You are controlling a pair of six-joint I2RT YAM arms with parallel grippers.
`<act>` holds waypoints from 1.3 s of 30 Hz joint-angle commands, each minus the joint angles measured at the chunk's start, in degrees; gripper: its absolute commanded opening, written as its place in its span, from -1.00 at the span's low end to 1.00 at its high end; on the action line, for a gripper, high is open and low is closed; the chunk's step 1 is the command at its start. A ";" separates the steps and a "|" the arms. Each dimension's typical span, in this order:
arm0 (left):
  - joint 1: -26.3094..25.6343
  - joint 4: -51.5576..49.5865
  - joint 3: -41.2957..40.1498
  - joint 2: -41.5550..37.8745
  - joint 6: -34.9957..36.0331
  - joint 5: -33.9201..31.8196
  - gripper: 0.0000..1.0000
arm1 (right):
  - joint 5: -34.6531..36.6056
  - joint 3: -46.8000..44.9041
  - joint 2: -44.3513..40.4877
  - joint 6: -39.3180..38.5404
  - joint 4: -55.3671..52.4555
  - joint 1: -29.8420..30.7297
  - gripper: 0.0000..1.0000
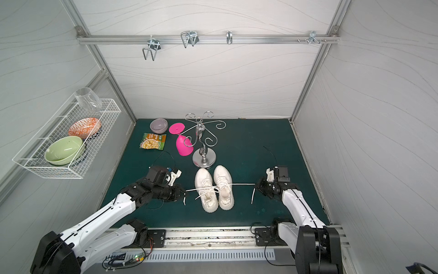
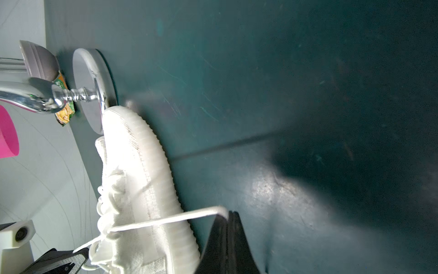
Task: Tie the shoes
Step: Tie the shoelace on the shoe, then wrap the shoelace around the shoelace.
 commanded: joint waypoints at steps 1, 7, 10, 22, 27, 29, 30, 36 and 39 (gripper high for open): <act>0.61 -2.90 -0.01 2.35 -0.30 1.71 -1.00 | 3.11 1.53 -0.59 -1.86 -0.99 1.90 -1.00; -3.80 -3.19 1.43 6.86 0.58 4.42 -0.99 | 10.18 5.81 2.69 -4.71 -1.54 15.26 -1.00; -6.62 -7.46 5.25 8.65 4.31 0.68 -0.60 | 11.04 6.61 4.99 -4.18 0.81 19.44 -1.00; -16.73 -15.26 23.33 13.85 33.86 -13.12 0.13 | 9.41 5.98 6.47 -4.47 3.85 20.60 -1.00; -20.00 -12.86 28.62 21.22 39.91 -13.34 -0.03 | 8.84 4.74 5.85 -3.62 4.76 20.59 -1.00; -20.91 -11.84 30.33 24.19 41.21 -12.97 -0.05 | 8.80 4.30 5.51 -3.48 4.94 20.60 -1.00; -21.27 -11.49 31.28 25.70 41.83 -13.09 -0.05 | 8.85 4.16 5.40 -3.47 5.03 20.61 -1.00; -23.34 -9.98 34.14 32.87 43.92 -14.79 -0.14 | 8.69 4.16 5.26 -3.56 5.03 20.61 -1.00; -23.82 -8.69 34.18 34.31 44.32 -17.18 -0.19 | 8.45 4.16 5.37 -3.56 5.16 20.61 -1.00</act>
